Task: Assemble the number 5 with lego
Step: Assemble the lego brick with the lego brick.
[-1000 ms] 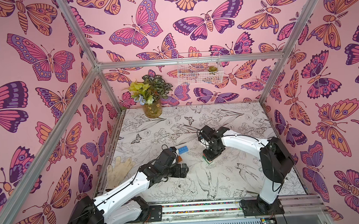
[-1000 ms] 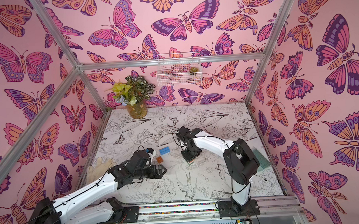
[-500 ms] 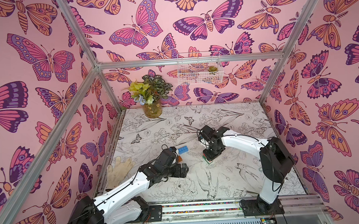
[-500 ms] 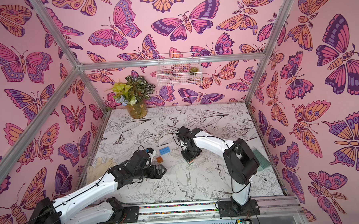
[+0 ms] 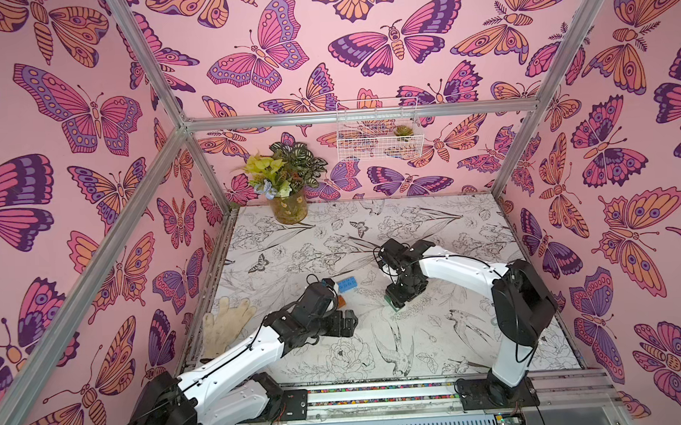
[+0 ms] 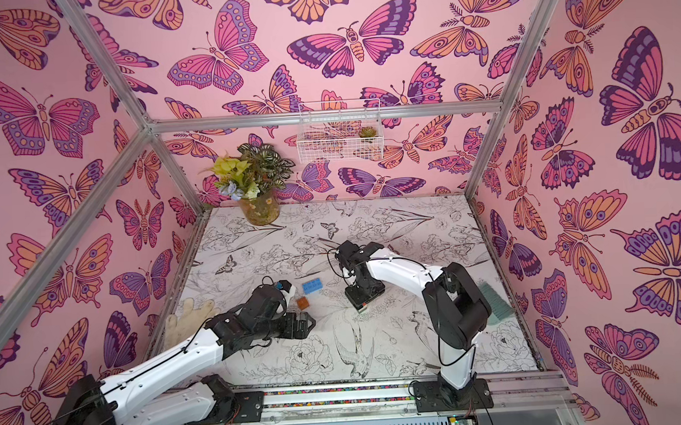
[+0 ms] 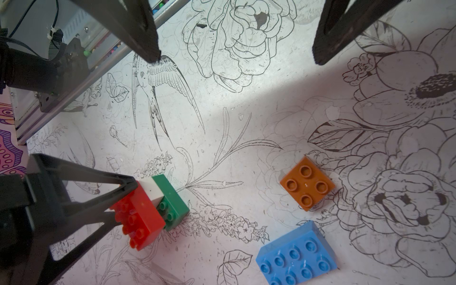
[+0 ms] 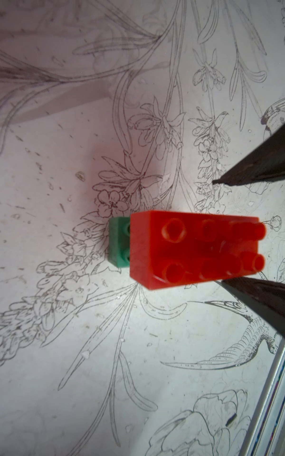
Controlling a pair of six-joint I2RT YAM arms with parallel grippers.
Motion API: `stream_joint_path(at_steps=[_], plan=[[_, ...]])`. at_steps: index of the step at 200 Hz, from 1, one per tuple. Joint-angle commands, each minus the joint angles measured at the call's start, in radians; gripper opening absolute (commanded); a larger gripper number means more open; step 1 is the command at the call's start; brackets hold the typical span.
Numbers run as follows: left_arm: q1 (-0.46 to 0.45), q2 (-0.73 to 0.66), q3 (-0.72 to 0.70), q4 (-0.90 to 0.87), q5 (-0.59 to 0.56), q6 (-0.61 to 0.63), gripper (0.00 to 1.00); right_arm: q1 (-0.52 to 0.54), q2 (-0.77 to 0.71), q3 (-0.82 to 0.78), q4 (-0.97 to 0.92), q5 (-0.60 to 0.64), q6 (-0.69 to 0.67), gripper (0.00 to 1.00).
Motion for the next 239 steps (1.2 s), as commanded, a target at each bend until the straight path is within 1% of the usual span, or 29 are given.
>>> stream_joint_path(at_steps=[1, 27, 59, 104, 153, 184, 210, 239], plan=[[-0.006, 0.002, 0.0, -0.008, -0.019, -0.001, 1.0, -0.003, 0.017, 0.028, -0.044, 0.068, 0.019, 0.62], [-0.006, 0.008, 0.01, -0.013, -0.025, -0.001, 1.0, -0.003, 0.028, 0.033, -0.056, 0.146, 0.032, 0.62], [-0.006, 0.023, 0.024, -0.021, -0.036, 0.001, 1.0, -0.007, 0.04, 0.039, -0.061, 0.197, 0.044, 0.62], [-0.006, 0.052, 0.06, -0.058, -0.082, 0.019, 1.0, -0.009, 0.024, 0.03, -0.057, 0.201, 0.045, 0.63], [-0.003, 0.085, 0.087, -0.074, -0.106, 0.032, 1.0, -0.008, -0.012, 0.004, -0.05, 0.165, 0.052, 0.65], [0.004, 0.105, 0.112, -0.089, -0.154, 0.049, 1.0, -0.007, -0.059, -0.024, -0.038, 0.133, 0.068, 0.65], [0.027, 0.151, 0.147, -0.11, -0.184, 0.095, 1.0, -0.006, -0.105, -0.052, -0.028, 0.112, 0.086, 0.65], [0.066, 0.213, 0.189, -0.114, -0.168, 0.124, 1.0, -0.007, -0.127, -0.09, -0.005, 0.103, 0.107, 0.65]])
